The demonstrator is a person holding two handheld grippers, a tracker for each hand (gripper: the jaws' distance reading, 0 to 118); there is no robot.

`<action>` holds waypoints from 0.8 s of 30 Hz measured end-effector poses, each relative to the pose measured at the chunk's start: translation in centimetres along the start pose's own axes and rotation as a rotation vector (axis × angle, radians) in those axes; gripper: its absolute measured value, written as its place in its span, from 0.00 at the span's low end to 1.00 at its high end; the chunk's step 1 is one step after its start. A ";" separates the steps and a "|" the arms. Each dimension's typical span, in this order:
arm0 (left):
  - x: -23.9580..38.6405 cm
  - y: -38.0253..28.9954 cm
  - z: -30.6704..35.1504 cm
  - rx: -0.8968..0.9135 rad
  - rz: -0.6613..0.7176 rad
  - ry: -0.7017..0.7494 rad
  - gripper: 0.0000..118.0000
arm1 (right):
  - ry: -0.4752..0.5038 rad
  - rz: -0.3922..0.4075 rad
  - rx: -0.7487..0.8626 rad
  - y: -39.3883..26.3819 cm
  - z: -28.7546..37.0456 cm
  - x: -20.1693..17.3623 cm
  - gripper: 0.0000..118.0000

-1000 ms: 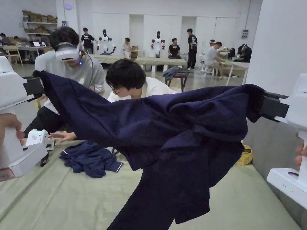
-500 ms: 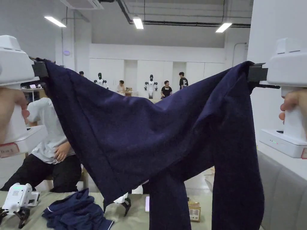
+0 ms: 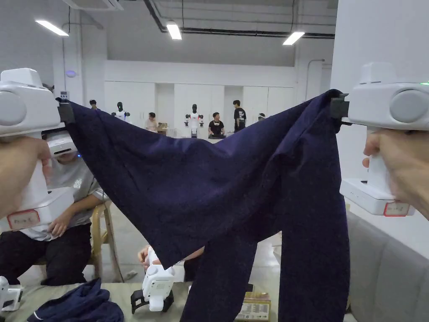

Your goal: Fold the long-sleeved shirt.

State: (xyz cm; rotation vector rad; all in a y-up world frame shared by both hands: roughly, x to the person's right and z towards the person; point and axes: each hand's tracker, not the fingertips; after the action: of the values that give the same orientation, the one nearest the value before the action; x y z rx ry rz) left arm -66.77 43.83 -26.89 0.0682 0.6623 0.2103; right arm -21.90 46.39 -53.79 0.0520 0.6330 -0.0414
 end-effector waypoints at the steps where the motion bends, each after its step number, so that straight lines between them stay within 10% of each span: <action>1: 0.0 -1.4 -0.3 -0.027 -0.005 0.000 0.08 | 0.004 -0.005 -0.014 -1.5 -0.2 0.3 0.02; 24: -6.5 -36.9 16.9 -0.520 -0.076 -0.010 0.08 | 0.081 -0.090 -0.543 -38.7 16.7 5.4 0.02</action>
State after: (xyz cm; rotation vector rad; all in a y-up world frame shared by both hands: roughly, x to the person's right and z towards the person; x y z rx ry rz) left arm -55.01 6.51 -14.43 -0.4533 0.5819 0.3030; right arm -9.79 6.59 -44.97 -0.5019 0.7093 0.0466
